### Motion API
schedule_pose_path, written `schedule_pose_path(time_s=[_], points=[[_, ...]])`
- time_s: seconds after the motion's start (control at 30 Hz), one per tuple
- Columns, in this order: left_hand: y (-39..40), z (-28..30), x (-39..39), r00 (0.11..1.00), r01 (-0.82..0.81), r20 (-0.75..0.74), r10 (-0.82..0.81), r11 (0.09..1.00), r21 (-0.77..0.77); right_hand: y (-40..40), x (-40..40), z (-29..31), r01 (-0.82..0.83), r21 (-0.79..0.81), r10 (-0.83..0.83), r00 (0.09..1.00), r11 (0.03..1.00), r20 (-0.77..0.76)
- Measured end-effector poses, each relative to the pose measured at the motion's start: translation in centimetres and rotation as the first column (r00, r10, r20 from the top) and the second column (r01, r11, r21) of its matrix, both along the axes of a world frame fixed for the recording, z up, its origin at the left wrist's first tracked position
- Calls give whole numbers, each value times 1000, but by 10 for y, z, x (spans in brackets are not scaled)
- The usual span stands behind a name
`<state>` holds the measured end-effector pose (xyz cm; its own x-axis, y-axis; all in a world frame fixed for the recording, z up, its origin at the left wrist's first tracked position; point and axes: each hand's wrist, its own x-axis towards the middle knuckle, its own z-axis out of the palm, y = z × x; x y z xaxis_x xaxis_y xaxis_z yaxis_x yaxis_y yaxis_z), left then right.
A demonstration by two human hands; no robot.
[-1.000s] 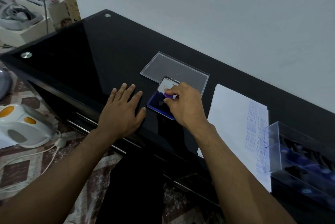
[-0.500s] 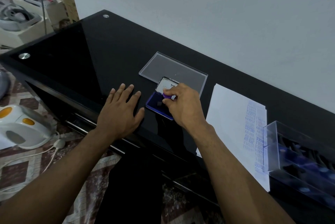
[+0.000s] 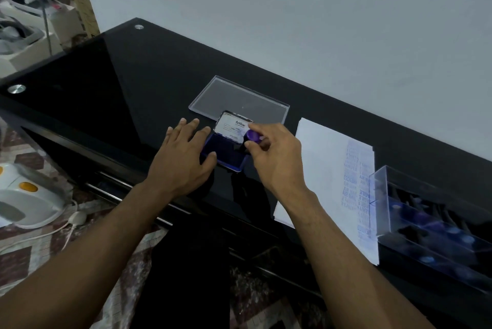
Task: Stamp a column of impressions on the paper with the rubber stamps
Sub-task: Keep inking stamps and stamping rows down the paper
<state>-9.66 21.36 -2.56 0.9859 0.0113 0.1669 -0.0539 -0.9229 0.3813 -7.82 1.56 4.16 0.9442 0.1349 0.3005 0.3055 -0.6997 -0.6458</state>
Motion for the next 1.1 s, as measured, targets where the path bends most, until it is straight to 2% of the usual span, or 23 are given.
schedule_pose_path(time_s=[0.43,0.7,1.1], points=[[-128,16,1,969,246,8,-246,969,-17,-131,-41,12,247,24,-247,969,969,1],[-198,13,-3,931,363,-24,-363,932,-20,-200,-67,13,364,-28,-365,931,931,-22],[-232,3,0,915,401,-59,-398,916,28,-227,-78,8,377,-46,-378,925,925,-34]])
